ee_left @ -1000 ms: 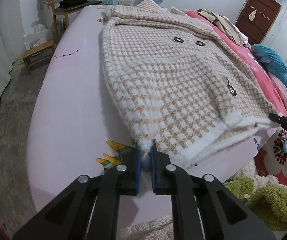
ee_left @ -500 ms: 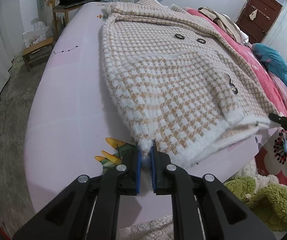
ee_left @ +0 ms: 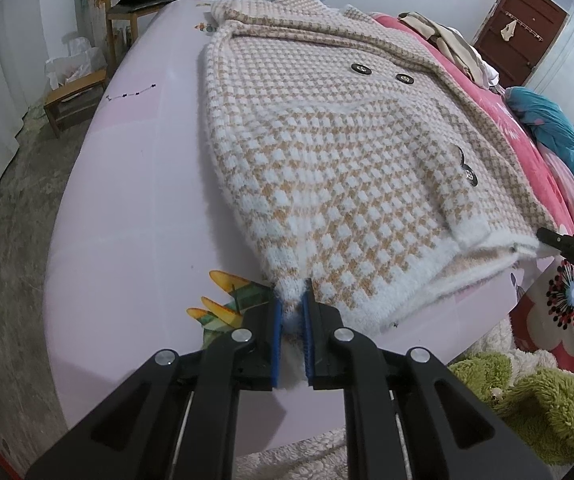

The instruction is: Fold large clothes

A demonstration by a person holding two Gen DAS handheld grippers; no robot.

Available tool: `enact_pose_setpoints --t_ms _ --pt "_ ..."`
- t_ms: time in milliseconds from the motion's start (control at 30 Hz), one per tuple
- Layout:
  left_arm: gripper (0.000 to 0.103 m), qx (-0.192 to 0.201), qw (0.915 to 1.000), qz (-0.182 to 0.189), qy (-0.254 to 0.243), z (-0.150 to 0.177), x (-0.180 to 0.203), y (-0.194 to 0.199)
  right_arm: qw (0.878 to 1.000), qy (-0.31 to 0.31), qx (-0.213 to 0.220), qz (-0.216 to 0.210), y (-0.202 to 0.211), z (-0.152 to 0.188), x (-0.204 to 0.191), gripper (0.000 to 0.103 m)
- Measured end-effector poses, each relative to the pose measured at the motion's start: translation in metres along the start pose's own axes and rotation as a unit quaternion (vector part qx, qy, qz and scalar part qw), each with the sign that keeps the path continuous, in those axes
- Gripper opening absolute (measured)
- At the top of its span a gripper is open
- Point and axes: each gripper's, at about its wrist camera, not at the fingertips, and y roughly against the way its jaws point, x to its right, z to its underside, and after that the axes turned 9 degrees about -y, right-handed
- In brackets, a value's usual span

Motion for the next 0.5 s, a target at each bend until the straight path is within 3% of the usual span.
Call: enact_pose_setpoints --t_ms 500 --pt "0.01 -0.002 1.0 0.001 0.002 0.0009 -0.0002 -0.0012 1.0 -0.001 0.0 0.0 0.0002 0.0005 -0.0006 0.008"
